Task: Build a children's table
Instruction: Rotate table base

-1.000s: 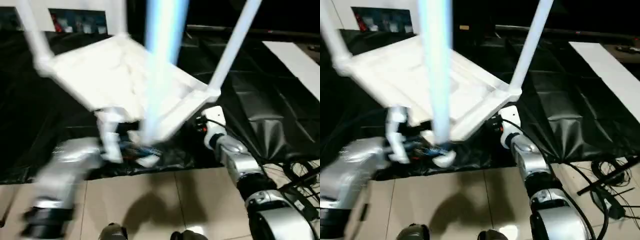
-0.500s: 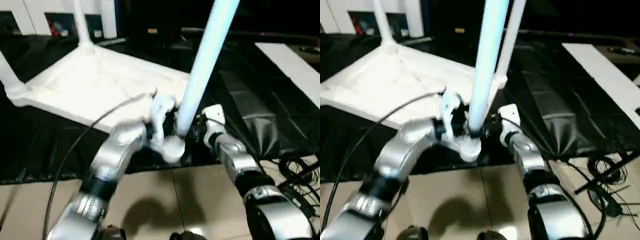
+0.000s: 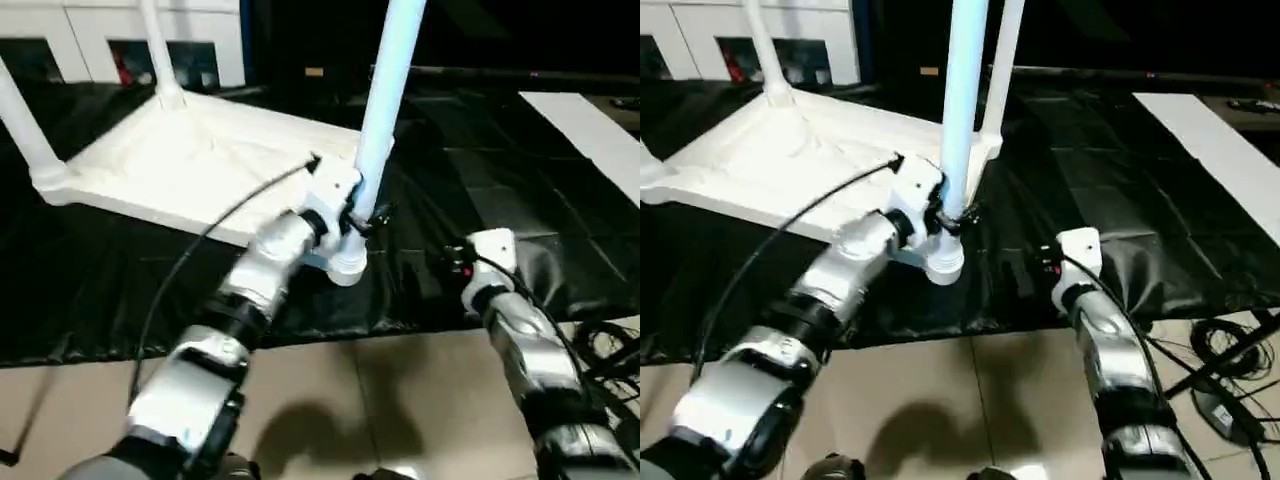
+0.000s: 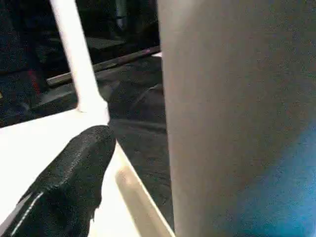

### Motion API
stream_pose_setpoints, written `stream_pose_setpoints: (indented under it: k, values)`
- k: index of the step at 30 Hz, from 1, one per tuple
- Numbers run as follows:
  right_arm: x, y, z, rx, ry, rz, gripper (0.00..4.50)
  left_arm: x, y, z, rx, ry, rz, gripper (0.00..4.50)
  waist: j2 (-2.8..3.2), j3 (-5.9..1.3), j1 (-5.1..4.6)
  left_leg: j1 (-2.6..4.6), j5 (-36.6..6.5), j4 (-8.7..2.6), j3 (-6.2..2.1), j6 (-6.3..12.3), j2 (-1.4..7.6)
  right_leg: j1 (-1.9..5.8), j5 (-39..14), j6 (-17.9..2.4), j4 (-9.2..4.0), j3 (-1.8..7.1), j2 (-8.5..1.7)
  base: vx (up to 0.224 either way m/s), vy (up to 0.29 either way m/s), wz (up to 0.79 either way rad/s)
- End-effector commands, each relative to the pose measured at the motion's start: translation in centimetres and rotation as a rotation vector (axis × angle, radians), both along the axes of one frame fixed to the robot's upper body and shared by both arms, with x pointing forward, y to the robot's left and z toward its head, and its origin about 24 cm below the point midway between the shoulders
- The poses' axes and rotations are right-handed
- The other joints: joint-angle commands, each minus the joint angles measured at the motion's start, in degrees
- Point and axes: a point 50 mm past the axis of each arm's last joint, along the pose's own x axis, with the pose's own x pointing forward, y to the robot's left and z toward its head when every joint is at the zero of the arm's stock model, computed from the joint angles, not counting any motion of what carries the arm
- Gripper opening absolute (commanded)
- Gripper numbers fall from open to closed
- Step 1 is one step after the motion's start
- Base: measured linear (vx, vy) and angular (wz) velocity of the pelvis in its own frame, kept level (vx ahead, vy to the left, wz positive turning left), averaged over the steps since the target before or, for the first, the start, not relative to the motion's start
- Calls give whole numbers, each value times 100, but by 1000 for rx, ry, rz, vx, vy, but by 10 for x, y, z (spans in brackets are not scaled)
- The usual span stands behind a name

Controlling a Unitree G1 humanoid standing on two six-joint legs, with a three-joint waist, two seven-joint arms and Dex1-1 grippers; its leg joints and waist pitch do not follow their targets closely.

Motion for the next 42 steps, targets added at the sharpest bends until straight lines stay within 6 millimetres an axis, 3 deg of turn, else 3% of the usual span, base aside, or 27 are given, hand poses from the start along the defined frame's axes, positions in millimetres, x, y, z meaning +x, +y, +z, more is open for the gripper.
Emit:
stream_pose_setpoints:
  k: [1,2,4,8,14,15,19,21,23,25,26,27,28,29,30,31,32,33,34,35,36,37,38,39,40,41,42]
  values:
    - [-7,0,8,28,-33,6,315,-3,5,1,-75,-13,1,447,-43,-507,53,104,-1743,-366,-98,119,74,270,-1984,-912,-585,144,-315,0,0,0]
    - [-9,2,10,33,-44,21,315,-6,6,1,-104,-13,-16,447,13,-500,76,113,-1778,-371,-105,129,76,263,-2017,-933,-594,144,-328,0,0,0]
    - [-18,9,16,48,-73,76,315,-21,13,-2,-170,19,-157,447,-22,-523,63,48,-1694,-388,-113,217,95,297,-1866,-1030,-554,146,-341,0,0,0]
    - [-30,14,21,62,-89,111,315,-39,34,-7,-210,19,-181,447,2,-503,35,115,-1976,-408,-108,110,139,213,-1969,-1050,-561,155,-326,0,0,0]
    - [-47,19,21,58,-75,140,315,-65,60,-13,-273,-10,-82,447,30,-451,-7,155,-2522,-450,-131,-121,154,131,-2719,-705,-644,159,-320,0,0,0]
    - [-53,19,21,61,-65,137,315,-72,67,-16,-288,8,-35,447,-13,-441,-23,138,-2549,-465,-134,-141,168,139,-2739,-652,-630,159,-307,0,0,0]
    - [-70,17,21,78,-51,91,315,-93,93,-23,-284,1,189,447,-21,-405,-54,142,-2738,-477,-153,-185,153,93,-3286,-337,-723,136,-314,0,0,0]
    - [-79,14,20,73,-58,27,315,-105,112,-30,-236,-30,400,447,-115,-378,-99,144,-2894,-470,-166,-222,134,57,-3685,-47,-807,100,-300,0,0,0]
    - [-83,13,18,69,-46,-1,315,-109,119,-36,-196,-17,496,447,-86,-369,-116,191,-3021,-434,-175,-267,97,-1,-4050,147,-872,75,-287,0,0,0]
    - [-87,13,18,50,-52,-19,315,-115,122,-39,-136,-54,526,447,-109,-351,-149,203,-3134,-424,-206,-292,78,-7,-4271,265,-949,21,-285,0,0,0]
    - [-90,12,17,43,-46,-24,315,-119,122,-39,-127,-58,539,447,-50,-341,-162,274,-3364,-432,-240,-324,89,-17,-4284,248,-1015,-42,-285,0,0,0]
    - [-92,12,16,43,-41,-26,315,-121,122,-39,-137,-59,542,447,-4,-333,-206,285,-3648,-498,-311,-357,130,62,-4004,157,-1031,-130,-275,0,0,0]
    - [-94,12,15,45,-34,-29,315,-123,121,-38,-148,-56,543,447,-1,-327,-254,233,-3910,-594,-369,-389,171,170,-3665,82,-998,-194,-256,0,0,0]
    - [-96,11,14,49,-30,-32,315,-125,120,-36,-154,-56,542,447,70,-311,-241,246,-4133,-658,-396,-425,206,194,-3490,13,-959,-198,-243,-26,51,-6]
    - [-97,12,13,47,-26,-24,315,-126,119,-35,-161,-53,549,447,77,-301,-294,275,-4559,-729,-415,-471,247,214,-3144,-109,-936,-252,-205,-26,51,-6]
    - [-97,13,13,46,-27,-16,315,-127,119,-35,-162,-52,552,447,114,-282,-296,252,-4774,-802,-434,-498,275,262,-2962,-163,-865,-278,-180,0,0,0]
    - [-97,14,15,51,-31,-12,315,-126,118,-32,-167,-54,557,447,128,-252,-288,137,-5121,-984,-419,-544,337,399,-2614,-258,-614,-267,-138,-60,20,-5]
    - [-95,14,16,54,-37,-19,315,-124,119,-29,-166,-59,563,447,132,-231,-231,65,-5529,-1164,-294,-601,355,507,-2716,-259,-309,-270,-54,-60,20,-5]
    - [-94,14,17,54,-38,-22,315,-123,119,-27,-165,-63,566,447,86,-207,36,-252,-5680,-1402,-65,-498,434,807,-2775,-133,542,-132,31,-96,-31,5]
    - [-94,14,17,54,-39,-23,315,-122,119,-27,-164,-65,568,447,58,-181,271,-370,-5528,-1406,146,-424,458,866,-3011,-87,907,24,52,-51,-110,25]
    - [-94,14,18,50,-41,-21,315,-122,118,-26,-162,-71,572,447,-373,-148,194,736,-3972,218,316,-391,164,-368,-6484,368,-601,421,-174,-51,-110,25]
    - [-94,14,18,45,-43,-19,315,-122,118,-26,-162,-71,578,447,-397,-3,-11,896,-2489,1071,-34,-16,-167,-691,-7939,169,-1346,512,-607,36,-129,13]
    - [-94,15,19,36,-46,-16,315,-122,119,-26,-165,-69,588,447,-355,47,157,196,-1455,1101,-511,235,-399,380,-7610,-461,-1099,915,-730,83,-46,-2]
    - [-93,15,19,27,-50,-10,315,-122,119,-27,-164,-62,594,447,-287,1,234,394,-1796,858,-510,167,-323,430,-7203,-515,-1012,939,-687,83,-46,-2]
    - [-93,16,19,21,-52,-5,315,-123,119,-28,-163,-57,598,447,-248,-51,255,603,-2233,639,-469,151,-300,451,-6579,-678,-888,918,-527,48,-6,30]
    - [-93,16,19,19,-52,-4,315,-123,119,-28,-162,-55,599,447,-21,-189,215,1068,-3006,3,-447,184,-139,420,-4488,-1135,-610,583,-215,-59,-9,35]
    - [-92,16,19,16,-52,-3,315,-124,119,-28,-160,-48,605,447,92,-237,15,1279,-3987,-584,-678,352,223,226,-2924,-1326,-167,199,77,-59,-9,35]
